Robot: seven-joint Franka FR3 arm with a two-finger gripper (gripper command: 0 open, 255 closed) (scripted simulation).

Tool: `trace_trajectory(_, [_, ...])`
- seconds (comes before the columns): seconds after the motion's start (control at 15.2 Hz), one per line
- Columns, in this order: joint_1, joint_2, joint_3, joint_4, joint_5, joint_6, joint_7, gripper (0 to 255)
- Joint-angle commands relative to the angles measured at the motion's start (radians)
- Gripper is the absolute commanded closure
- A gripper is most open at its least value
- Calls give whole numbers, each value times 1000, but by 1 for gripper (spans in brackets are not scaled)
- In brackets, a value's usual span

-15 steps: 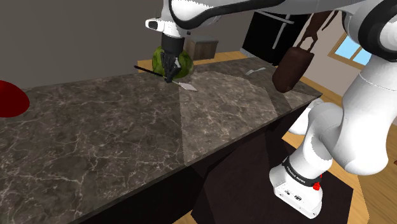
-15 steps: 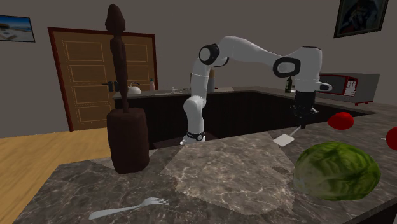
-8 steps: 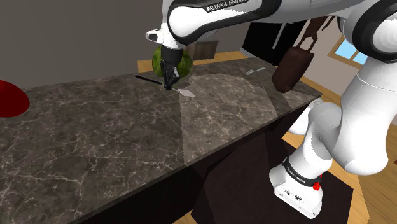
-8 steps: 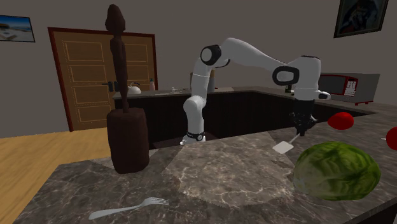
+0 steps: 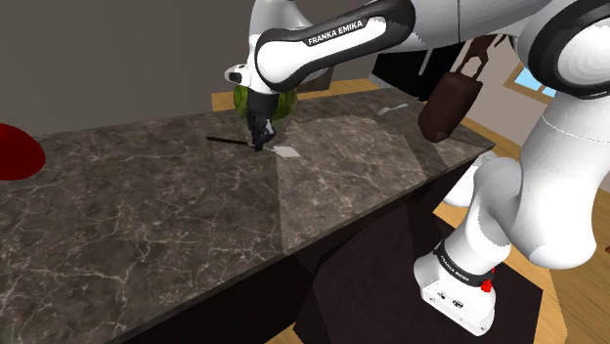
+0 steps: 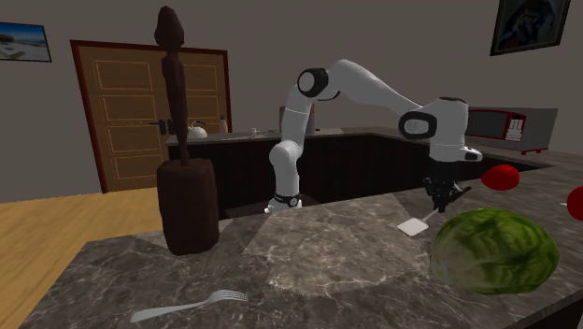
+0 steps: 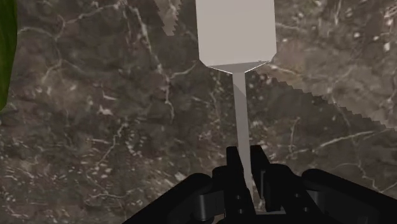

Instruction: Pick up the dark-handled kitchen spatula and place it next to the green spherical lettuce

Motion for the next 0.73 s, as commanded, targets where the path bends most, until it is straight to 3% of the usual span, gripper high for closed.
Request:
trace_trajectory(0.0, [-1,9,2,-15,6,23,-4,255])
trace_trajectory(0.33, [-5,40,8,-41,24,78,-19,255])
trace_trajectory(0.66, [-5,40,8,-41,24,78,-19,255])
